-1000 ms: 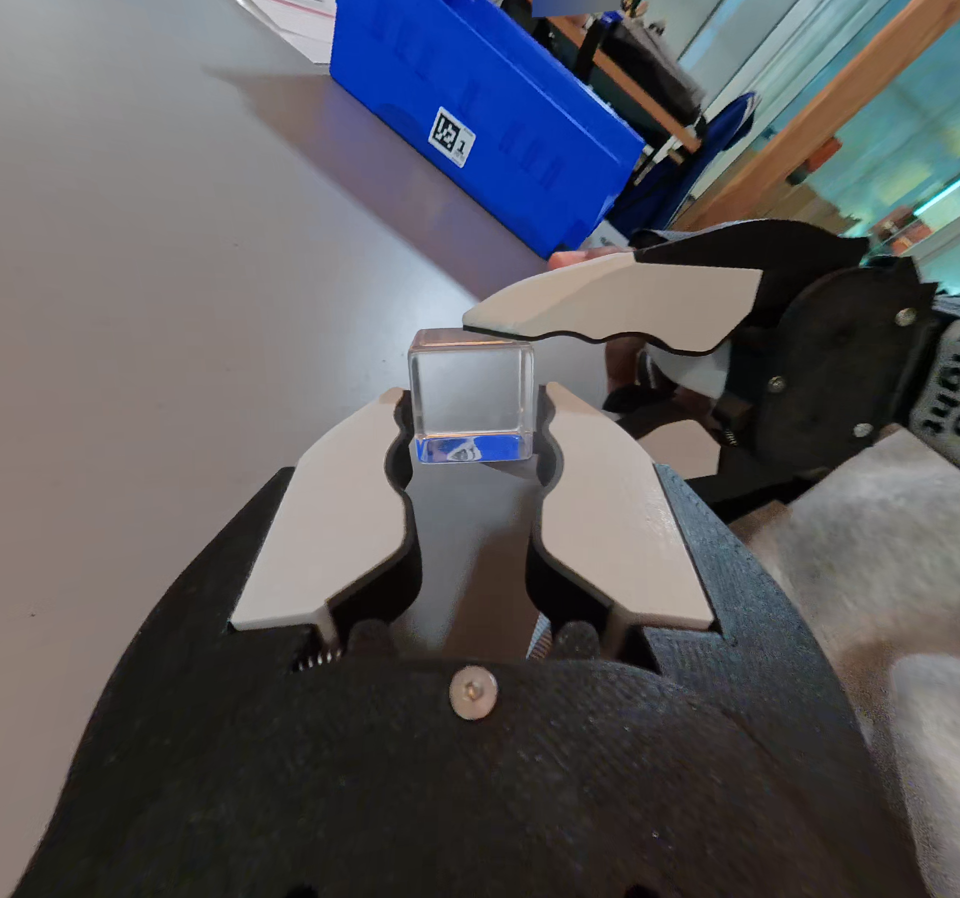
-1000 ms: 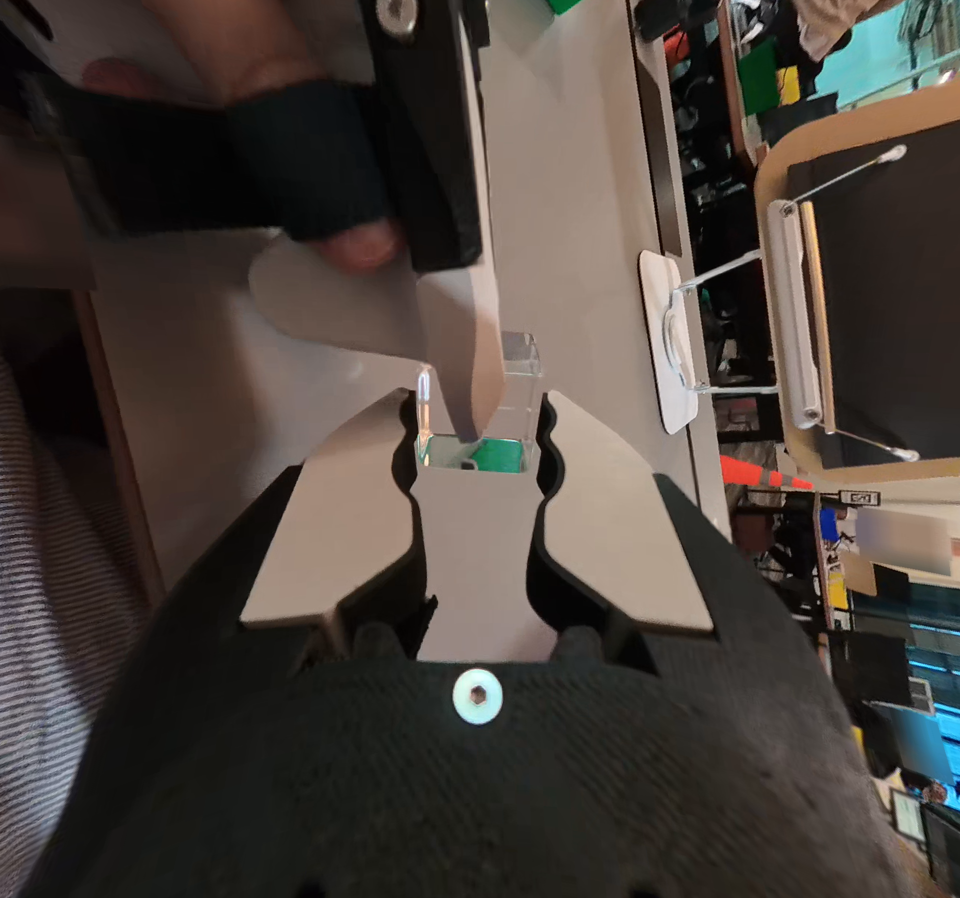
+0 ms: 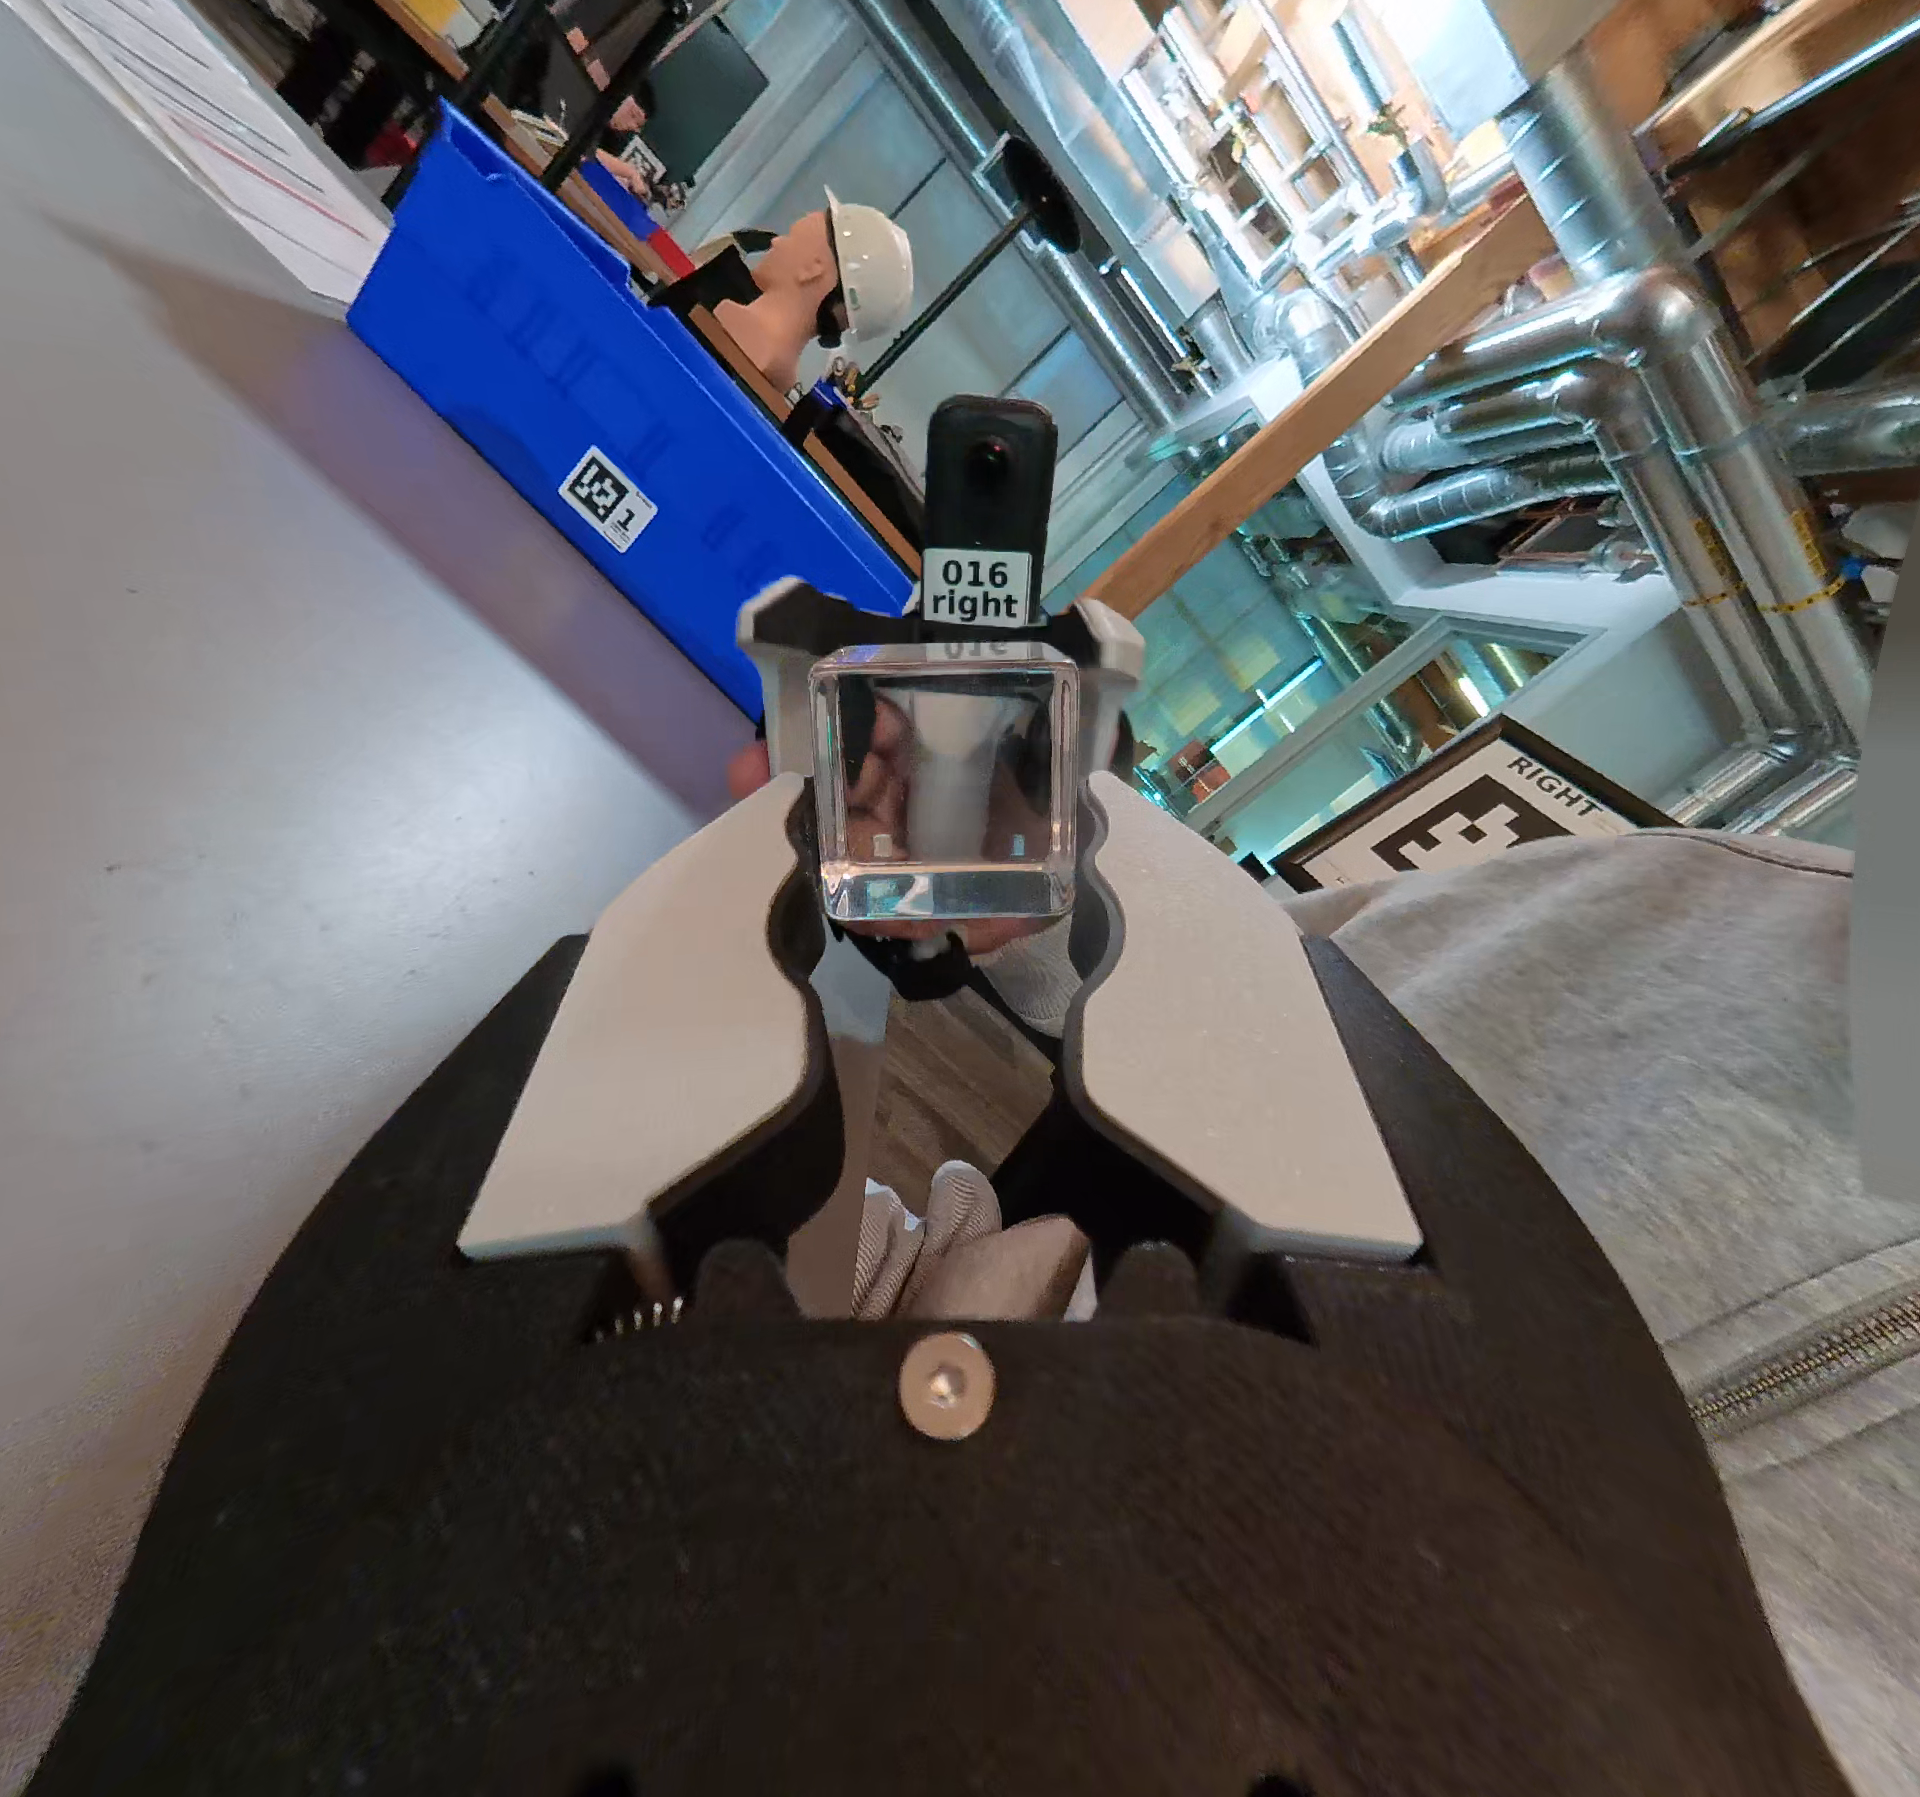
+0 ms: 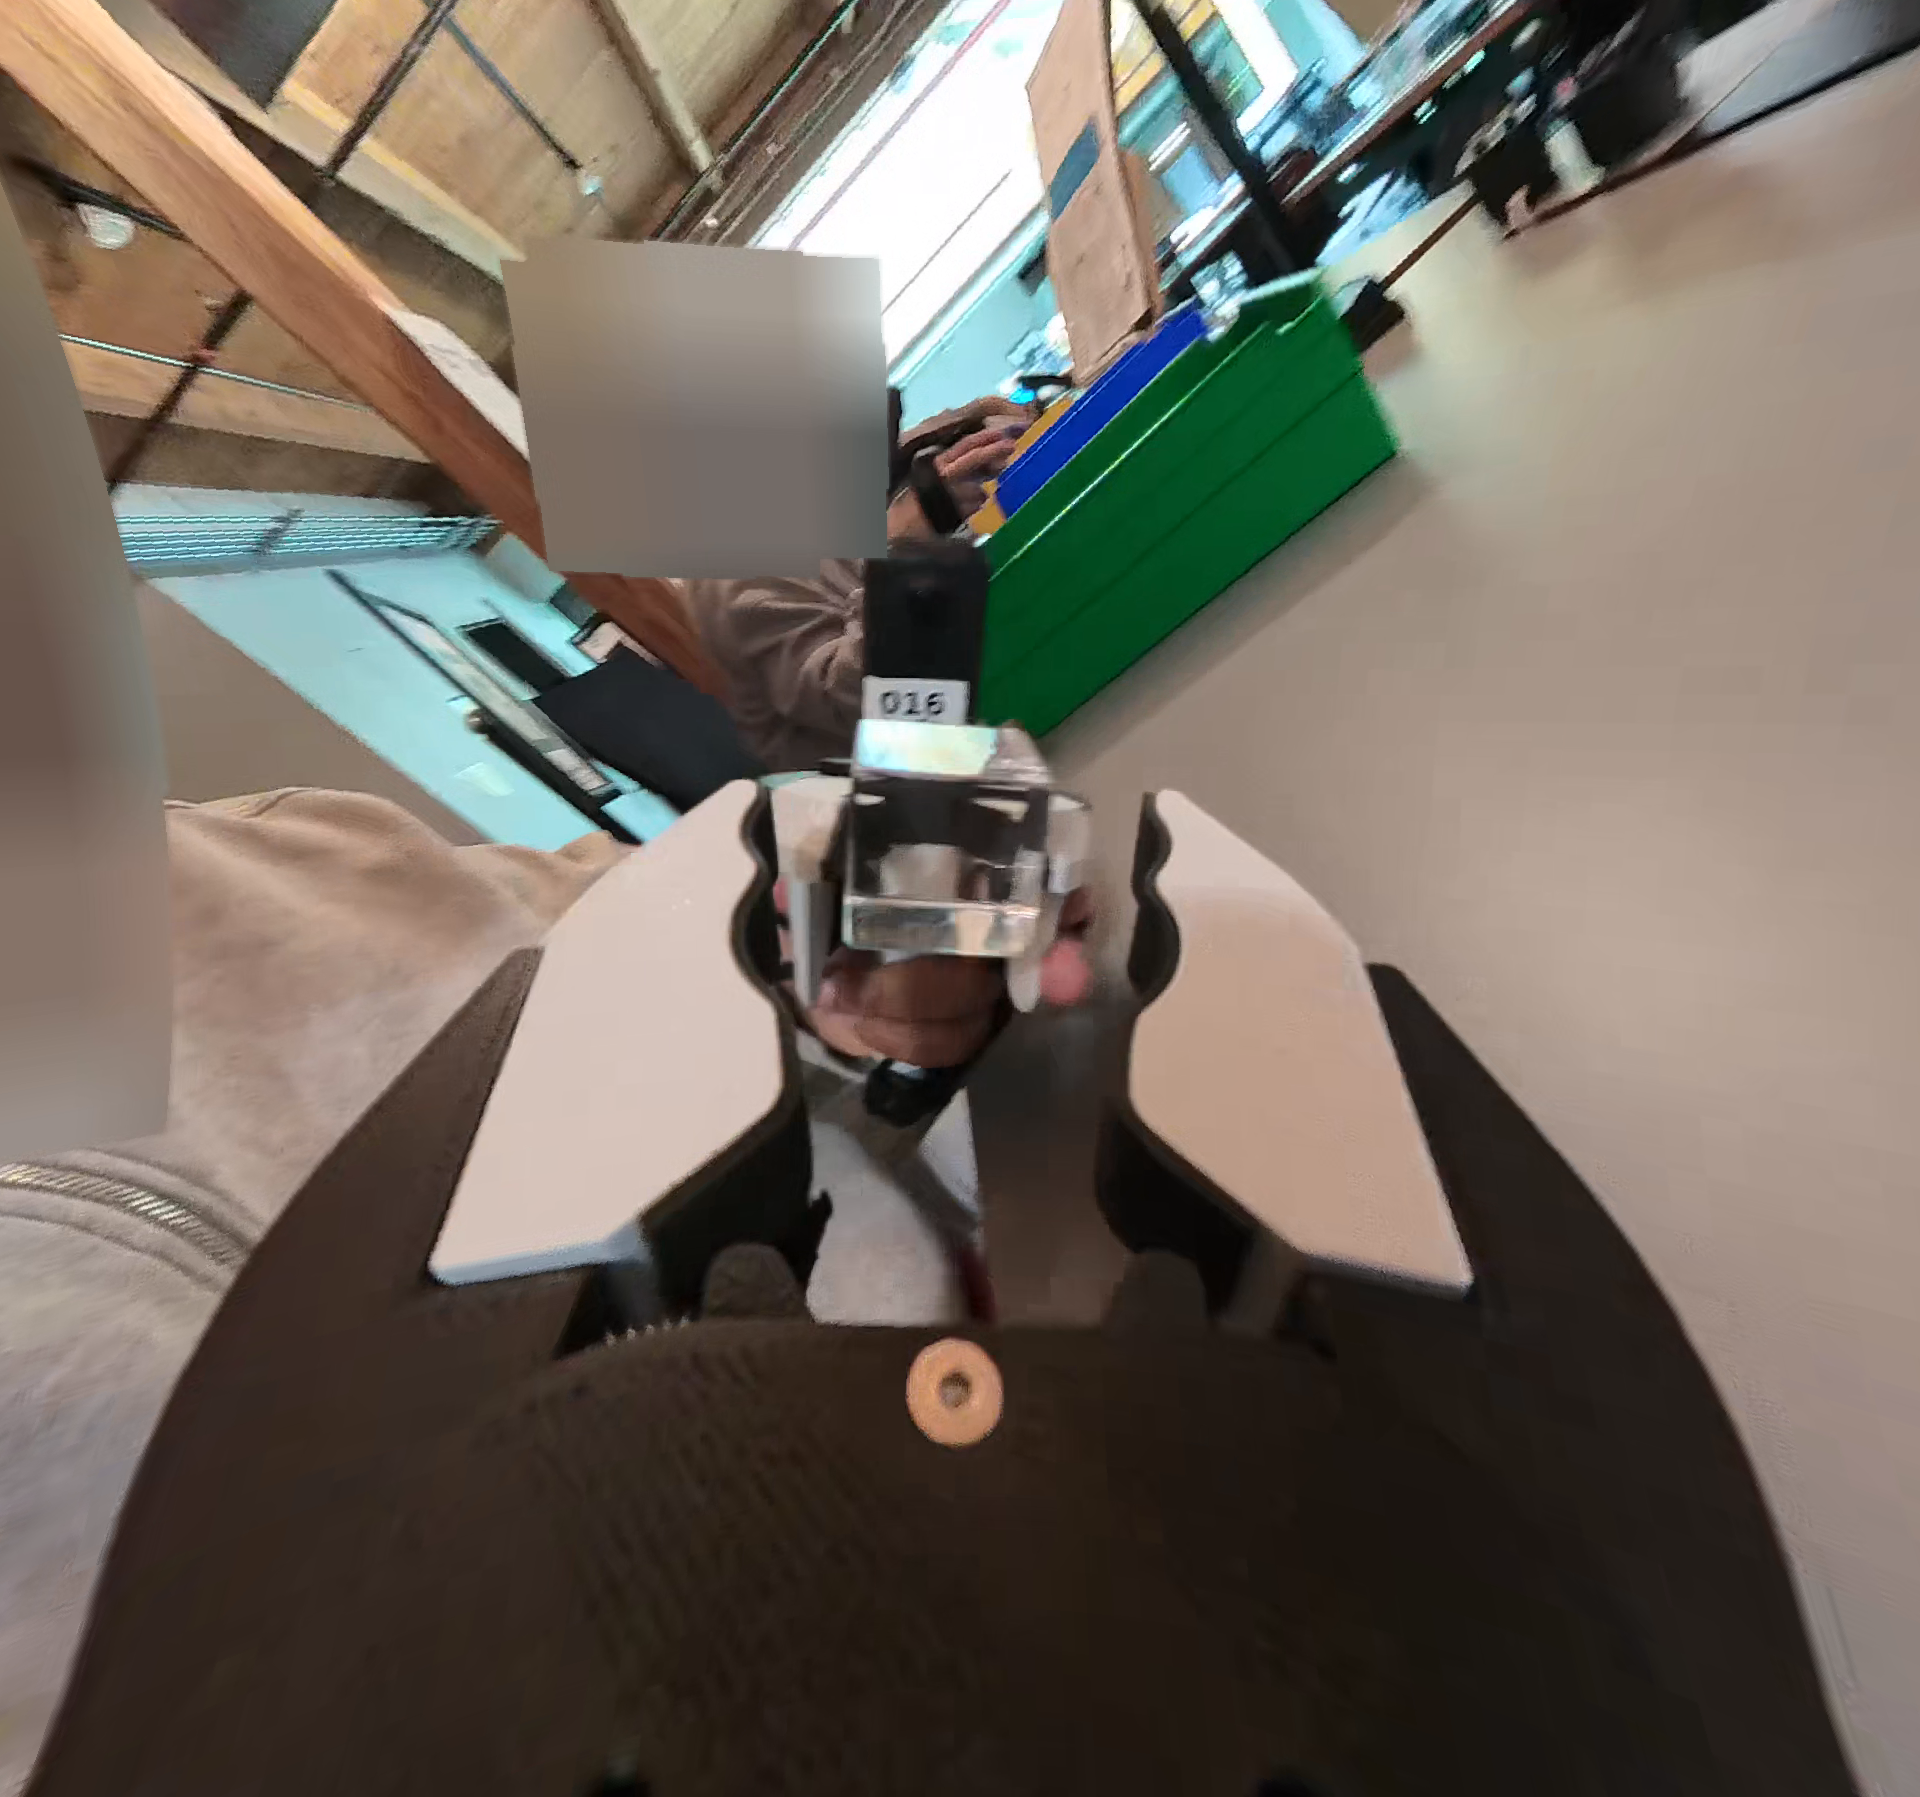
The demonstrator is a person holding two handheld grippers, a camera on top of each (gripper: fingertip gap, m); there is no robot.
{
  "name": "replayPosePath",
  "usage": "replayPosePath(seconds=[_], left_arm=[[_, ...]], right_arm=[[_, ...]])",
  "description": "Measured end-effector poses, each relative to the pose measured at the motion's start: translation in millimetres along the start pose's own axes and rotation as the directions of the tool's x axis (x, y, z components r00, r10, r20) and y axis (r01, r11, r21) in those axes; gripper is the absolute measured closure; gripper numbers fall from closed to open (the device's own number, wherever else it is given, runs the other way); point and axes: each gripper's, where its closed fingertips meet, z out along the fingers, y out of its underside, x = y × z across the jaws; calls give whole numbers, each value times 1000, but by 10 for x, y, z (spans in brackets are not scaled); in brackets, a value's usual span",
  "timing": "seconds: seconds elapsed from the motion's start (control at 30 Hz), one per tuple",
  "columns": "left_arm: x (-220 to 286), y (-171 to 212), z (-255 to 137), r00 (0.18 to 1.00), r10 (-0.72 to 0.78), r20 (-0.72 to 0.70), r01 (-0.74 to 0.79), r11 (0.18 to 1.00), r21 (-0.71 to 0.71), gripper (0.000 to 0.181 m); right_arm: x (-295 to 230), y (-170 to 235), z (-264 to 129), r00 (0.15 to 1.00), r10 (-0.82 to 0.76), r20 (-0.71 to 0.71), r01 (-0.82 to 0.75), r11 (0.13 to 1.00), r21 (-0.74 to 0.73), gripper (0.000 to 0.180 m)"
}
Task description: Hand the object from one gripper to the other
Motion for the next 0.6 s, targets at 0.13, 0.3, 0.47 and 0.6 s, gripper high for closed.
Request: replayPosePath(seconds=[0.13,0.3,0.47,0.6], left_arm=[[-30,72,21,1000,-20,5,20,999,-27,136],[-7,164,59,1000,5,7,-5,997,-75,136],[14,183,69,1000,21,6,-20,996,-88,136],[30,219,85,1000,28,-1,-28,994,-103,136]], right_arm=[[-115,146,140,992,101,75,-98,995,-35,117],[-64,252,143,995,89,55,-84,992,-93,135],[-86,272,146,995,71,74,-64,993,-102,132],[-104,310,170,993,83,82,-73,990,-117,135]])
